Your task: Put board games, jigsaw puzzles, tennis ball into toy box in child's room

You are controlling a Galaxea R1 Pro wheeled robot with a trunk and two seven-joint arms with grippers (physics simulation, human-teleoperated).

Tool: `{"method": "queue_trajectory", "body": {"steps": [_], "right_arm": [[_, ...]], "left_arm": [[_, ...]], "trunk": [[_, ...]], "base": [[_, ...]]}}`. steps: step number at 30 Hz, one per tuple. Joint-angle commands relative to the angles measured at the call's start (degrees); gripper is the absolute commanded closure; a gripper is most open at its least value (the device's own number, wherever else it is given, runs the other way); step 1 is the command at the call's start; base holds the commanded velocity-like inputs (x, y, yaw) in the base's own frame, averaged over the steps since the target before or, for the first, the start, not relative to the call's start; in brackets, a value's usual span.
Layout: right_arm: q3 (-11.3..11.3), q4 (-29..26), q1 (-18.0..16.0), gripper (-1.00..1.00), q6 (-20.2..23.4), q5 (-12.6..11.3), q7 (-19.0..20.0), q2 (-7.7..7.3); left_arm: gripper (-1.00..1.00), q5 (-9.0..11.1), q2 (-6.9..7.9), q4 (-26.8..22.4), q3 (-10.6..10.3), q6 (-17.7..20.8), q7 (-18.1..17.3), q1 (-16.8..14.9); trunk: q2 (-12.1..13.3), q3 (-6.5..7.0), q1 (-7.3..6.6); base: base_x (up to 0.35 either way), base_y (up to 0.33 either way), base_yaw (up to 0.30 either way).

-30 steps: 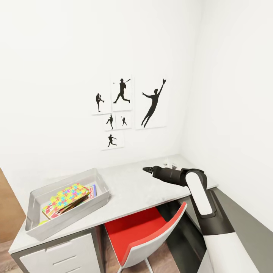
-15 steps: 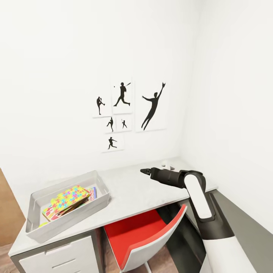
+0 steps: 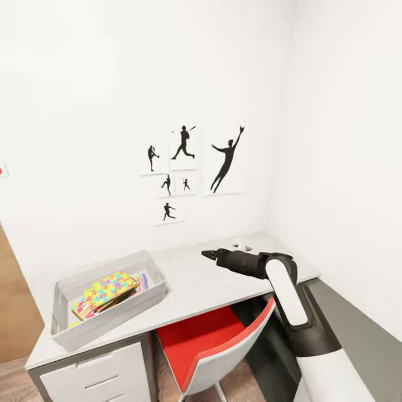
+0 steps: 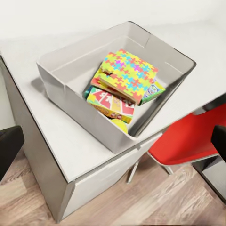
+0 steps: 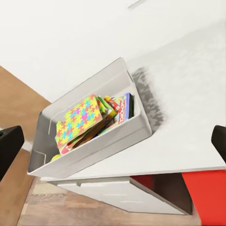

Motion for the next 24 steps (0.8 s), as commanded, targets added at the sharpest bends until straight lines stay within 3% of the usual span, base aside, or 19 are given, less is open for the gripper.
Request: {"method": "queue_trajectory", "body": {"steps": [1,13,19,24], "right_arm": [[0.05,-0.01,0.22,-1.00,0.05,-0.56,-0.62,0.01],[0.13,-2.50,4.92,-1.00,-0.07,-0.48,-0.70,-0.10],[0.26,-5.05,11.98,-1.00,-0.10,-0.38,-0.72,-0.40],[0.70,-5.35,13.77,-1.00,-0.04,-0.37,-0.71,-0.36]], "left_arm": [[-1.00,-0.56,0.28,0.58,0.46,0.50,-0.20,-0.09],[-1.00,-0.64,0.61,2.07,0.38,0.32,-0.18,-0.09],[-1.00,-0.60,0.43,2.50,0.38,0.31,-0.21,-0.09],[-1.00,-0.62,0.19,2.53,0.38,0.31,-0.15,-0.09]], "trunk": [[-0.04,-0.02,0.02],[-0.04,-0.01,0.02],[-0.04,-0.01,0.02],[-0.04,-0.01,0.02]], "base": [[-0.082,0.054,0.000],[-0.014,0.009,0.000],[0.000,0.000,0.000],[0.000,0.000,0.000]]}}
